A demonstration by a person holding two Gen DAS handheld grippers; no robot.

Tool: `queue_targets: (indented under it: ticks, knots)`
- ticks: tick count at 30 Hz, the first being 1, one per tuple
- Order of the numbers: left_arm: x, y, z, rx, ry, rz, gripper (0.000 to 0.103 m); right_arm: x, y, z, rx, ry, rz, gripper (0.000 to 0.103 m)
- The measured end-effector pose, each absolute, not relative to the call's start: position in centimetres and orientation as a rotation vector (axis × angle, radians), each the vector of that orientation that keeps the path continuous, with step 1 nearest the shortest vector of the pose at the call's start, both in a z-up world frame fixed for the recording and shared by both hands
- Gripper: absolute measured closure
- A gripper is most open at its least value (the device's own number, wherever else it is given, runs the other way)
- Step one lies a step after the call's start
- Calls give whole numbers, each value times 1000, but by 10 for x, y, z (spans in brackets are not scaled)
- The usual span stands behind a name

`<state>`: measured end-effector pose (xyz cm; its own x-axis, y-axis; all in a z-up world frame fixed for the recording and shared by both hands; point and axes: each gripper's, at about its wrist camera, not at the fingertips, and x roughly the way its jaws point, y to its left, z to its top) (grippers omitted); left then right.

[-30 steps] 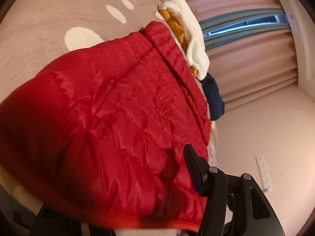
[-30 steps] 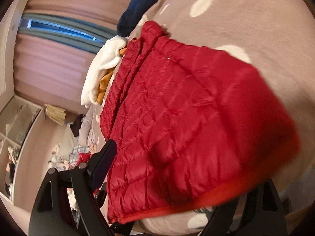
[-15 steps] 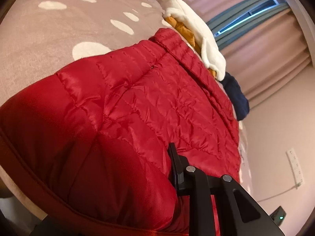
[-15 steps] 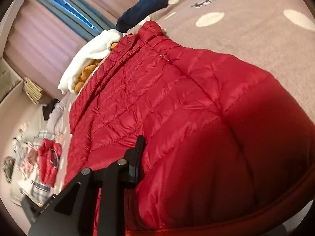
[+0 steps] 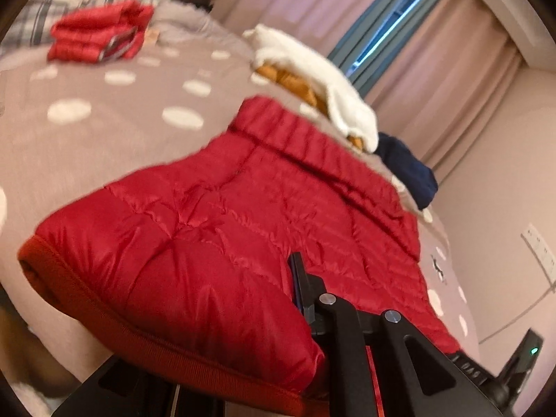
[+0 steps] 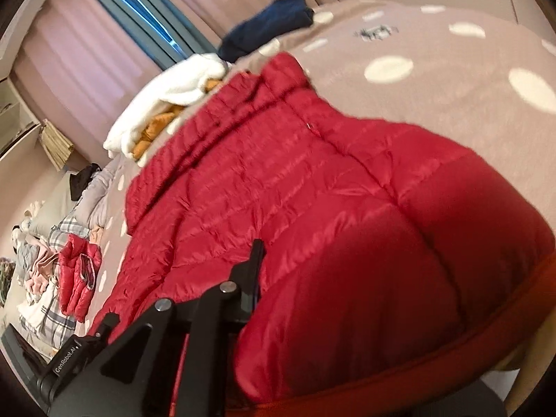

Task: Fold large clothes
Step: 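Grasp the folded jacket edge with both tools and lift it over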

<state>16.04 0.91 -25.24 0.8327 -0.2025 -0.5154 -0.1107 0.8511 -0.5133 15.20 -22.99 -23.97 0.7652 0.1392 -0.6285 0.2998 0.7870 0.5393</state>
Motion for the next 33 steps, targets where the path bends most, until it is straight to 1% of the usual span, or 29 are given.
queue_targets:
  ticks: [12, 18, 22, 28, 33]
  knots:
    - [136, 8, -195, -522, 465, -130, 88, 126, -231, -171, 592, 524, -40, 90]
    - [111, 8, -159, -463, 342, -162, 88, 108, -225, -131, 529, 415, -6, 90]
    - [94, 9, -135, -446, 280, -207, 88, 94, -231, -109, 535, 353, 26, 90]
    - [69, 10, -110, -426, 182, -254, 88, 66, -233, -75, 519, 240, 77, 90]
    - [58, 11, -101, -424, 127, -277, 88, 56, -231, -65, 496, 176, 85, 89]
